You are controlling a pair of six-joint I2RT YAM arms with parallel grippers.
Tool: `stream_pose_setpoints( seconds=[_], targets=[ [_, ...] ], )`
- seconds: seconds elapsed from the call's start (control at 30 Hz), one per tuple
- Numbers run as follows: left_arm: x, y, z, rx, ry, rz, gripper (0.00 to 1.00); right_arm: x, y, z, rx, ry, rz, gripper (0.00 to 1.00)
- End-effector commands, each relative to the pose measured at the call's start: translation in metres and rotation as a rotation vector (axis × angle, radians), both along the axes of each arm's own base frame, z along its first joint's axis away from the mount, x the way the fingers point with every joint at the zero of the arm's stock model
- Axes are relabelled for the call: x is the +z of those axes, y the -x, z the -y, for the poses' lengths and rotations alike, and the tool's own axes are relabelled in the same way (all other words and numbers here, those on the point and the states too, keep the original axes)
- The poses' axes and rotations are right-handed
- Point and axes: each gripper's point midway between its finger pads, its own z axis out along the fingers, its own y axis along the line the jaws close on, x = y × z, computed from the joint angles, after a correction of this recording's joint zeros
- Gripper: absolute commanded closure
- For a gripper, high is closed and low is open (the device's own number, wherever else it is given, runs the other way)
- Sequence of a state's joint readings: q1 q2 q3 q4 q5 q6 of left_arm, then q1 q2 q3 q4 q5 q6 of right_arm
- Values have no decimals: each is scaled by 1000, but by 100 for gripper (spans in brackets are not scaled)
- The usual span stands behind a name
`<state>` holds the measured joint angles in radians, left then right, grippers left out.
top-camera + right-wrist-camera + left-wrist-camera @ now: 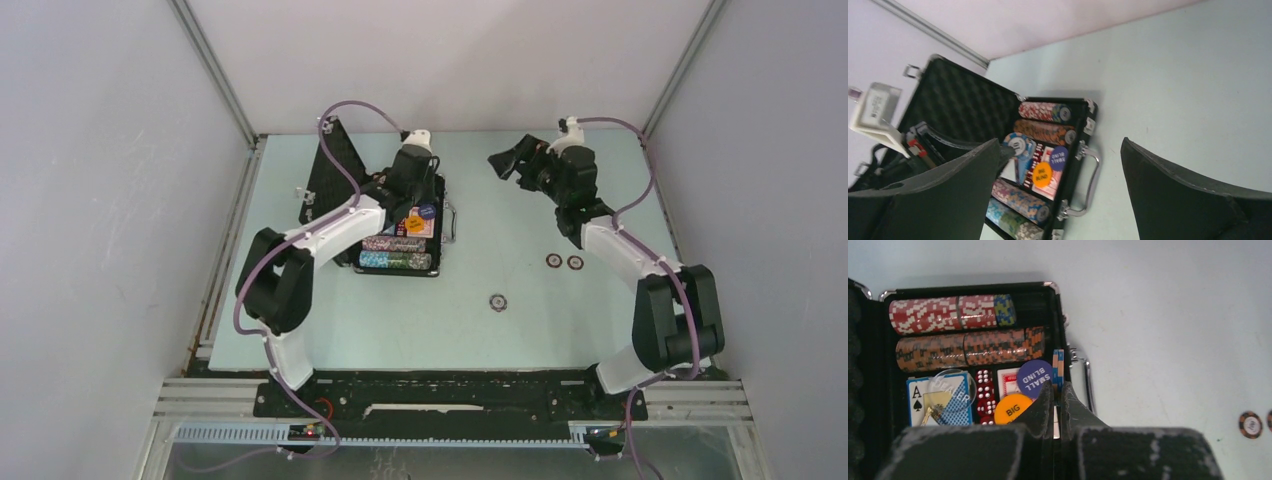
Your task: Pack up texas hold em set
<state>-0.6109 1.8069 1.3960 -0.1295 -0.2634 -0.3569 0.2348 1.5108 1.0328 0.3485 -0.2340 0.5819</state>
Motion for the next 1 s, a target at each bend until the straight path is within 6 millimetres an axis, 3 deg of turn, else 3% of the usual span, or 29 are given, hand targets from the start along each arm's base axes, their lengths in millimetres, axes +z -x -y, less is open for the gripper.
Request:
stream_pose_setpoints(
  seconds=[0.0, 0.13, 0.33, 0.5, 0.73, 0.97],
  targets=[
    [11, 11, 6, -7, -31, -43, 100, -1, -9, 3, 9, 61, 68, 0],
    [-14, 49, 1, -12, -81, -145, 100, -19, -11, -2, 32, 57, 28, 0],
    [-35, 76, 2, -66, -119, -237, 100, -25, -3, -13, 76, 80, 22, 0],
    [-45, 87, -14, -26, -162, -274, 100, -33, 2, -11, 73, 119, 2, 0],
    [-62, 93, -10, -46, -166, -315, 94, -40, 10, -10, 91, 165, -10, 0],
    [-63, 89, -7, -44, -165, -307, 92, -36, 16, -22, 123, 142, 12, 0]
  ],
)
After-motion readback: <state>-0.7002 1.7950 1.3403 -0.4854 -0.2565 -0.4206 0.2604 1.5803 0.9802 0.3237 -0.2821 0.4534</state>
